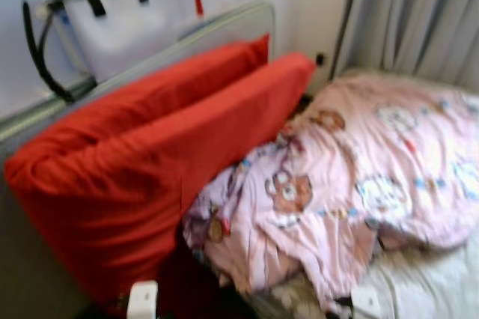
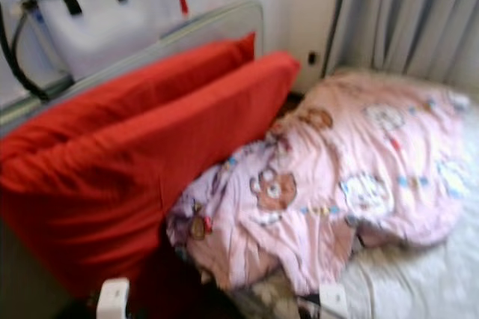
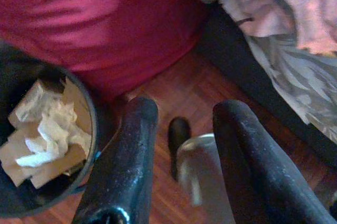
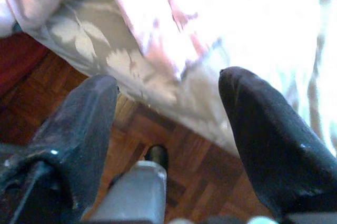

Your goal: Clean up the room

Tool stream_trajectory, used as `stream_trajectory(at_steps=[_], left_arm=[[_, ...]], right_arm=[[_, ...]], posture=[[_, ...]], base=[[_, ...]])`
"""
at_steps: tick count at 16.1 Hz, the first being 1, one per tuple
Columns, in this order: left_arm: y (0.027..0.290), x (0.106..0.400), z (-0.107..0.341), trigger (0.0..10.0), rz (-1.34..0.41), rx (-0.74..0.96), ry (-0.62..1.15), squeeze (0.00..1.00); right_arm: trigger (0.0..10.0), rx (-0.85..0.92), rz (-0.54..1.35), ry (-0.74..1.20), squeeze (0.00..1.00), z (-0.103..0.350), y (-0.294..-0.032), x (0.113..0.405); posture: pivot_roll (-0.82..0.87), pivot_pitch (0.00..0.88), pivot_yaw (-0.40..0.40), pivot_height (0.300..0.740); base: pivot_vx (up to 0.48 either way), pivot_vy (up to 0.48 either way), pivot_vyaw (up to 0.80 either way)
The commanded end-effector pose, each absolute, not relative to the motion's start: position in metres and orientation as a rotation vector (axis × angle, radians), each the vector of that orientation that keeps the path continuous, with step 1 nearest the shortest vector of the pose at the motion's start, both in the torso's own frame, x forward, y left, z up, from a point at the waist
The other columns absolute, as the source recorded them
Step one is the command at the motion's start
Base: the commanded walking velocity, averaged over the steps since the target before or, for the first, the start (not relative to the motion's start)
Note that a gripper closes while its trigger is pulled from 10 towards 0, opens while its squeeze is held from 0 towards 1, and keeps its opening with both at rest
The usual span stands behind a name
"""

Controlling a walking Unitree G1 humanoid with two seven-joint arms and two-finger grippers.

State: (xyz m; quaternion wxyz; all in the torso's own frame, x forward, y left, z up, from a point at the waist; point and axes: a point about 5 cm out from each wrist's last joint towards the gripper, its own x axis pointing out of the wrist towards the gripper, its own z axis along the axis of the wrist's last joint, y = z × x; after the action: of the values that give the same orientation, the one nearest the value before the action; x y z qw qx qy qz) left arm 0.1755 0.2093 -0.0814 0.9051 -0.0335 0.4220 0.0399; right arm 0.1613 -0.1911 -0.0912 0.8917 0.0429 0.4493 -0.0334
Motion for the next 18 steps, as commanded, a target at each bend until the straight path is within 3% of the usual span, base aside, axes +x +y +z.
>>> stream_trajectory(at_steps=[1, 5, 9, 15, 17, 18], left_arm=[[0.216, 0.171, -0.082, 10.0, 0.093, -0.054, 0.889, 0.00], [0.216, 0.172, -0.082, 10.0, 0.085, -0.062, 0.877, 0.00], [0.215, 0.176, -0.078, 10.0, 0.069, -0.068, 0.813, 0.00], [0.214, 0.182, -0.068, 10.0, 0.055, -0.100, 0.648, 0.00], [0.209, 0.245, -0.015, 10.0, -0.010, -0.069, 0.301, 0.00], [0.209, 0.255, 0.001, 10.0, -0.028, -0.057, 0.209, 0.00]], right_arm=[[10.0, 0.112, -0.041, 0.906, 0.00, -0.088, -0.178, 0.171], [10.0, 0.115, -0.038, 0.899, 0.00, -0.088, -0.178, 0.172], [10.0, 0.117, -0.032, 0.799, 0.00, -0.076, -0.177, 0.194], [10.0, 0.126, -0.045, 0.483, 0.00, -0.040, -0.189, 0.235], [10.0, 0.119, -0.048, 0.384, 0.00, -0.028, -0.191, 0.243], [10.0, 0.118, -0.051, 0.333, 0.00, -0.022, -0.192, 0.245]], posture=[[0.01, 0.000, 0.005, 0.740], [0.01, 0.000, 0.006, 0.740], [0.00, 0.000, 0.008, 0.740], [0.00, 0.013, 0.003, 0.740], [-0.01, 0.009, 0.001, 0.740], [-0.01, 0.009, 0.001, 0.740]], base=[[0.000, 0.000, 0.00], [0.000, 0.000, 0.00], [0.000, 0.000, 0.00], [0.000, 0.000, 0.00], [0.000, 0.000, 0.00], [0.000, 0.000, 0.00]])
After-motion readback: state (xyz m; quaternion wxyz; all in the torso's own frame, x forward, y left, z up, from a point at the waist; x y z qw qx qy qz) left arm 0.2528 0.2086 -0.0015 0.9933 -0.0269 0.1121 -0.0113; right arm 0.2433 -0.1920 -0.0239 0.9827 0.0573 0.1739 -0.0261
